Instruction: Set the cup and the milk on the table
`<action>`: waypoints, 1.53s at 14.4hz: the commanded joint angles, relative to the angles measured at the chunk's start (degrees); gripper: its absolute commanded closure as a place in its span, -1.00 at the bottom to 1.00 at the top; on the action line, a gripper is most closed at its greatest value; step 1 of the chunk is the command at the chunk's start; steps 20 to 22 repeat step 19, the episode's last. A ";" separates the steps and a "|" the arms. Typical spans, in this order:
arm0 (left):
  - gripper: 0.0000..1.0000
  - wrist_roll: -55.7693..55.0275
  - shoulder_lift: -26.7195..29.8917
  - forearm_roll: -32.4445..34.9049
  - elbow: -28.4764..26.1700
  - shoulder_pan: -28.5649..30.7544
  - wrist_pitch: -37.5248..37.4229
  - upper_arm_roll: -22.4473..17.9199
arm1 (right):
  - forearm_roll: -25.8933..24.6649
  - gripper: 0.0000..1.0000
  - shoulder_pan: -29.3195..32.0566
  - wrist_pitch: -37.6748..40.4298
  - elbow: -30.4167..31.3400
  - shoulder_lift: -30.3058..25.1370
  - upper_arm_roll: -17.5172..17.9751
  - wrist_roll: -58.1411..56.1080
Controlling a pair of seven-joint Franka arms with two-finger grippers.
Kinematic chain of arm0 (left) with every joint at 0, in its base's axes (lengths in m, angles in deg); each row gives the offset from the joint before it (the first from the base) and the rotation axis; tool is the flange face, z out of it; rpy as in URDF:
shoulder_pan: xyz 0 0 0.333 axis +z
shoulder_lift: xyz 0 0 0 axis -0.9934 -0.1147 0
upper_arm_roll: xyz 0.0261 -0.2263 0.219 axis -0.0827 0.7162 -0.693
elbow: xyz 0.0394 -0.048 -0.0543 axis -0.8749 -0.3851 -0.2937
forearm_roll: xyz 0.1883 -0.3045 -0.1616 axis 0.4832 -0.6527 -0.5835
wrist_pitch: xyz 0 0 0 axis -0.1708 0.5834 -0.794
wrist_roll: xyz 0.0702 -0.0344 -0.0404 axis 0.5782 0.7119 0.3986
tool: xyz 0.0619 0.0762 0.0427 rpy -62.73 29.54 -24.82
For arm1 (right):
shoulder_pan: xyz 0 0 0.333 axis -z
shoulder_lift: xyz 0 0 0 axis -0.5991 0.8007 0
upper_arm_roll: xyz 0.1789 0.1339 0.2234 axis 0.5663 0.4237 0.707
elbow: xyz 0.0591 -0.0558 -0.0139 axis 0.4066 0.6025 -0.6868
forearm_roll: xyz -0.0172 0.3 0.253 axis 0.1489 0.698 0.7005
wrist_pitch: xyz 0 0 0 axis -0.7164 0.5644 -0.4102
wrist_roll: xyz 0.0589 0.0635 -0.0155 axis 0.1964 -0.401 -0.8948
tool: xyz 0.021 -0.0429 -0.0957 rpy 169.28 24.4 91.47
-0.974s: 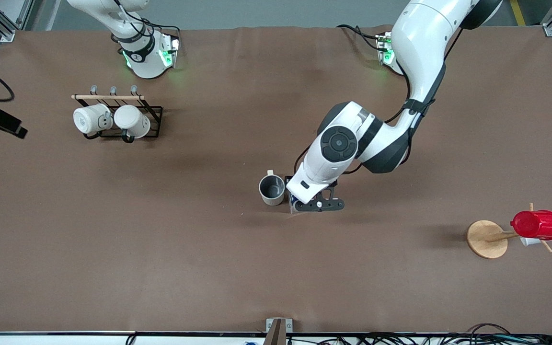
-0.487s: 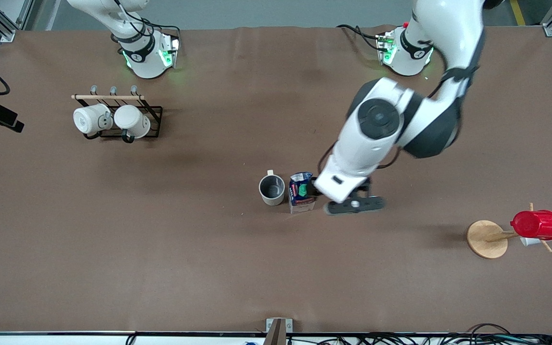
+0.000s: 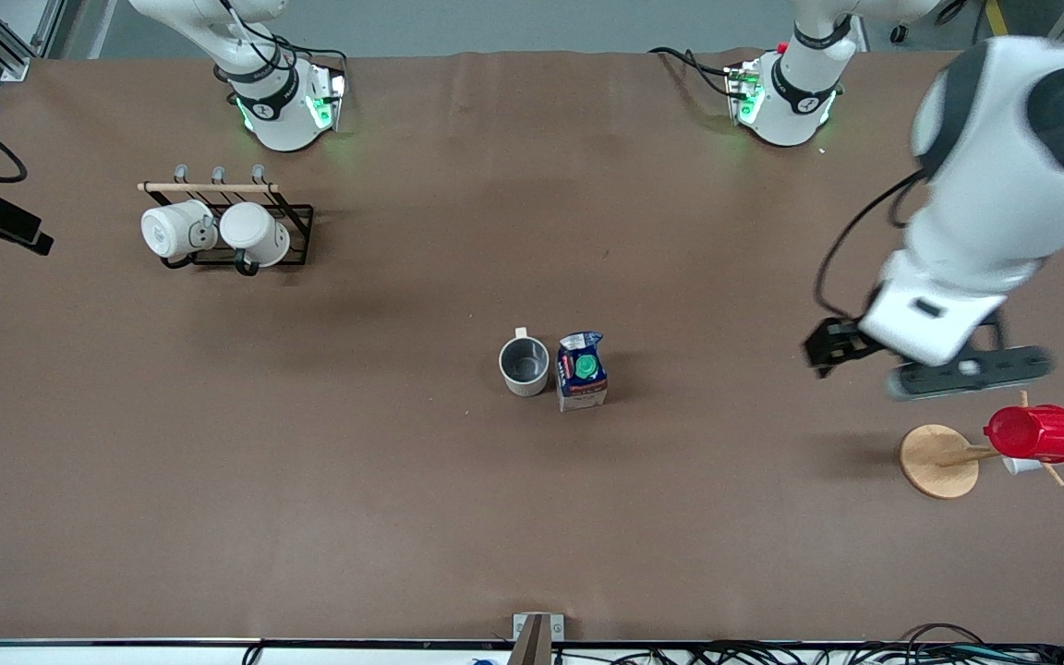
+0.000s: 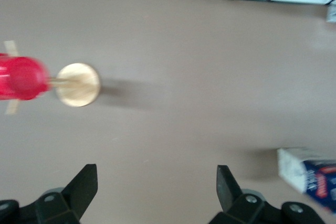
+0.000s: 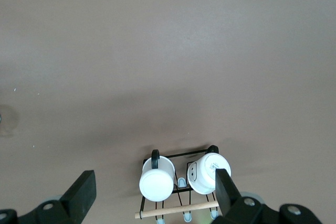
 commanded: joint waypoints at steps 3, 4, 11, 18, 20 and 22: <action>-1.00 13.45 9.71 -7.24 -8.32 8.11 -3.26 0.52 | 1.00 -1.00 1.17 0.11 1.05 -1.06 1.01 -0.57; -1.00 16.45 12.77 -8.30 -11.57 9.69 -3.26 0.35 | 1.00 -1.00 1.17 0.11 1.05 -1.06 1.01 -0.57; -1.00 17.35 27.39 -8.84 -27.33 15.86 -3.96 6.85 | 1.09 -1.00 1.17 0.19 1.05 -1.06 1.01 -0.66; -1.00 19.11 27.40 -8.67 -25.40 11.47 -6.25 3.16 | 1.09 -1.00 1.17 0.72 1.05 -1.06 1.01 -0.75; -1.00 19.29 27.40 -8.67 -25.31 11.38 -6.43 2.98 | 1.09 -1.00 1.17 0.89 0.96 -1.06 1.01 -0.75; -1.00 19.29 27.40 -8.67 -25.31 11.38 -6.43 2.98 | 1.09 -1.00 1.17 0.89 0.96 -1.06 1.01 -0.75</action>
